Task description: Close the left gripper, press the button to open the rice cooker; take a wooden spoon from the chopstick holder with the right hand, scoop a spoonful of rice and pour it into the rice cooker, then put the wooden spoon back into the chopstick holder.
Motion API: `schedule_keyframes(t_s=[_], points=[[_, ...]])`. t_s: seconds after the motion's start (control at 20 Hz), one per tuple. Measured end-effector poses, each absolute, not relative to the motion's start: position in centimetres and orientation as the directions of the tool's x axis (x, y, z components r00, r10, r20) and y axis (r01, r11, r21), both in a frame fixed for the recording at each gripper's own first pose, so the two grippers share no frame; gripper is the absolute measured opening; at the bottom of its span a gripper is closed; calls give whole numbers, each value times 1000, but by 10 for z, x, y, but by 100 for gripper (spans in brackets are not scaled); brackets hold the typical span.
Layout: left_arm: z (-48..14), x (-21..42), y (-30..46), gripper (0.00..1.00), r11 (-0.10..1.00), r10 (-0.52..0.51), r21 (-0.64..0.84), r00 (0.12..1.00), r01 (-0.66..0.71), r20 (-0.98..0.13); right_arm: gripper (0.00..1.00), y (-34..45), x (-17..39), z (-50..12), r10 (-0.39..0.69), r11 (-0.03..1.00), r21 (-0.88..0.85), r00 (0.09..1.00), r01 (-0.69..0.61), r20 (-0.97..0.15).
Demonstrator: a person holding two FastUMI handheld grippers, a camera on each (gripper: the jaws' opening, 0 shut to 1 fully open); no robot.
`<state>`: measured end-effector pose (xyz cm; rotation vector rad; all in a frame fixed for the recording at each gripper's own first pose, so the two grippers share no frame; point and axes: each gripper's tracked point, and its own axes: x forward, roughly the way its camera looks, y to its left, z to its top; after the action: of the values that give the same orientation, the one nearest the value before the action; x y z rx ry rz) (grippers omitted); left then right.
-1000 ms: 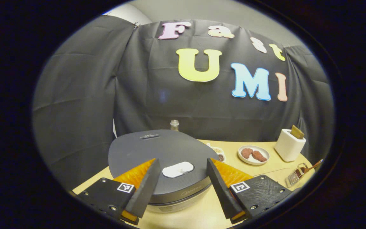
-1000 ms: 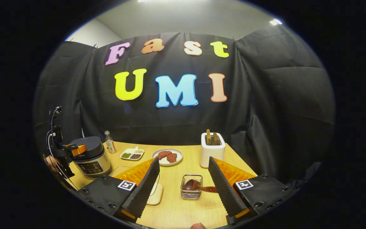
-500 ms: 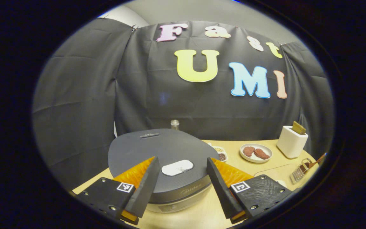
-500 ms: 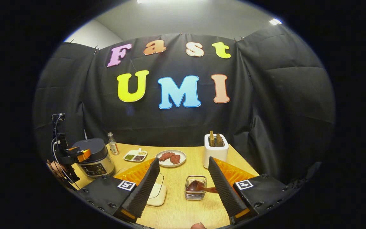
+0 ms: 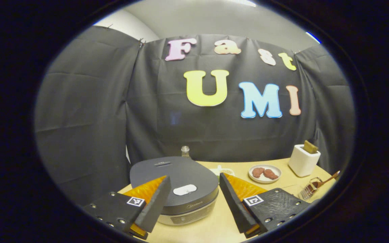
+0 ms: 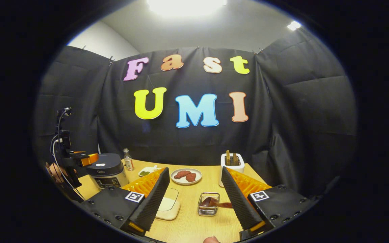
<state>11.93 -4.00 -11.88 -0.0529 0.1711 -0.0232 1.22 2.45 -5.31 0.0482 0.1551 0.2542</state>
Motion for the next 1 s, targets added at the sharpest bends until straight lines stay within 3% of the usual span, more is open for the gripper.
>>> schedule_keyframes(t_s=[0.2, 0.6, 1.0], points=[[-84, 56, -51, 89, 998, -19, -65, 993, 11, -119, 98, 29, -8, -51, 303, 952, 78, 945, -295, -121], [-30, -24, -38, 89, 1000, -28, -5, 1000, 28, -4, 98, 43, -40, -38, 294, 954, 87, 953, -288, -74], [-2, -71, -9, 90, 996, -85, 24, 996, 84, 25, 98, 34, -64, -20, 194, 979, 73, 980, -192, -31]])
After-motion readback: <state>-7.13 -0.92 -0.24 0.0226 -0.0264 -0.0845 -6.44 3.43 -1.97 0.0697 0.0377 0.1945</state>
